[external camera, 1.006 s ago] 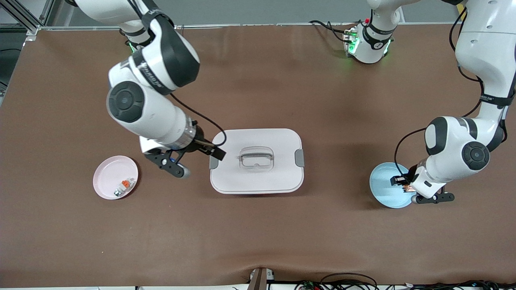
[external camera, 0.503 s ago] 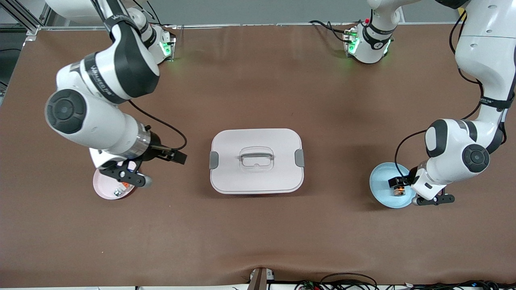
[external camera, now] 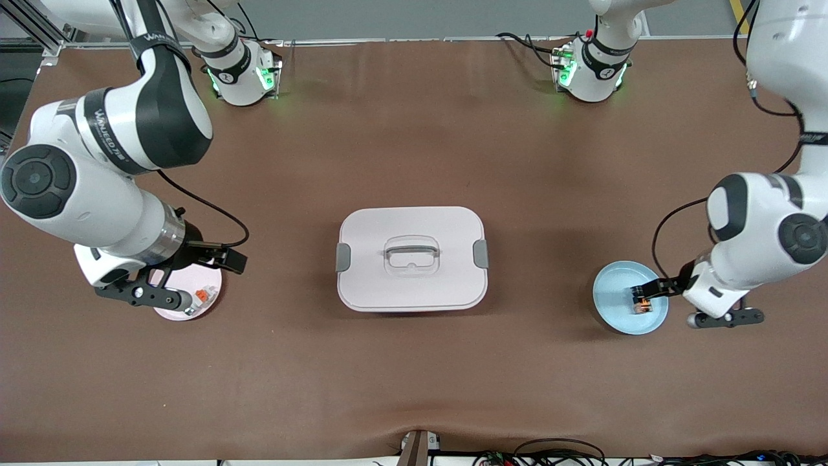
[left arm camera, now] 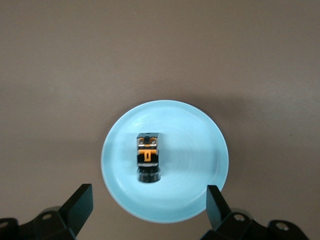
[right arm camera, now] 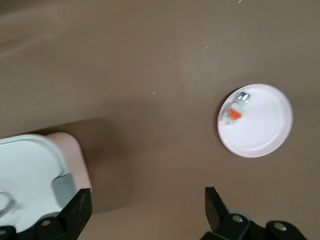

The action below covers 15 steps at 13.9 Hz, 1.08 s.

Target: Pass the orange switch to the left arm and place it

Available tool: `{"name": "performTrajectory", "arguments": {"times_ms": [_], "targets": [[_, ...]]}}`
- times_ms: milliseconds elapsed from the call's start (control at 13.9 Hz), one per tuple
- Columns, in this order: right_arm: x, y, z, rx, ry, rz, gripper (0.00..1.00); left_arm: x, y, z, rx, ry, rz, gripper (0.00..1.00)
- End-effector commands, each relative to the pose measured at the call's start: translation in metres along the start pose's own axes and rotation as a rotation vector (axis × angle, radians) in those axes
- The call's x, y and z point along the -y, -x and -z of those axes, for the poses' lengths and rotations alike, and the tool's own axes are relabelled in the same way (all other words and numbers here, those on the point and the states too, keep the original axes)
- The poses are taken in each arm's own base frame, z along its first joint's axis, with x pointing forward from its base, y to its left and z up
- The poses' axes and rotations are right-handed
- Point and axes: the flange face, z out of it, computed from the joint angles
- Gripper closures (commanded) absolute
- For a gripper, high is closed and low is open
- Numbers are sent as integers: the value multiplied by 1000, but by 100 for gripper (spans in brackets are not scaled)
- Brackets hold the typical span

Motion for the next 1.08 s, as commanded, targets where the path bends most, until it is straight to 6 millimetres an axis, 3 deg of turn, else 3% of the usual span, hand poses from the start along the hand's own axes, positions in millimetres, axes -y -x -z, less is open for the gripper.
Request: {"name": "performTrajectory", "arguments": {"times_ms": [0,287,575,719,1006], "targets": [[-26,-1,12,-23,32,87,0,5,12,78,-52,-49,-10,0],[-86,-8,33,-10,24,169,0,8,11,176,-19,-71,-9,0],[-142,-1,54,37,26,186,0,-22,42,258,-67,-88,-29,0],[-164,1,68,18,20,198,0,-35,58,279,-60,-95,-50,0],[-213,-3,78,-9,16,190,0,-40,80,303,-41,-57,-47,0]]}}
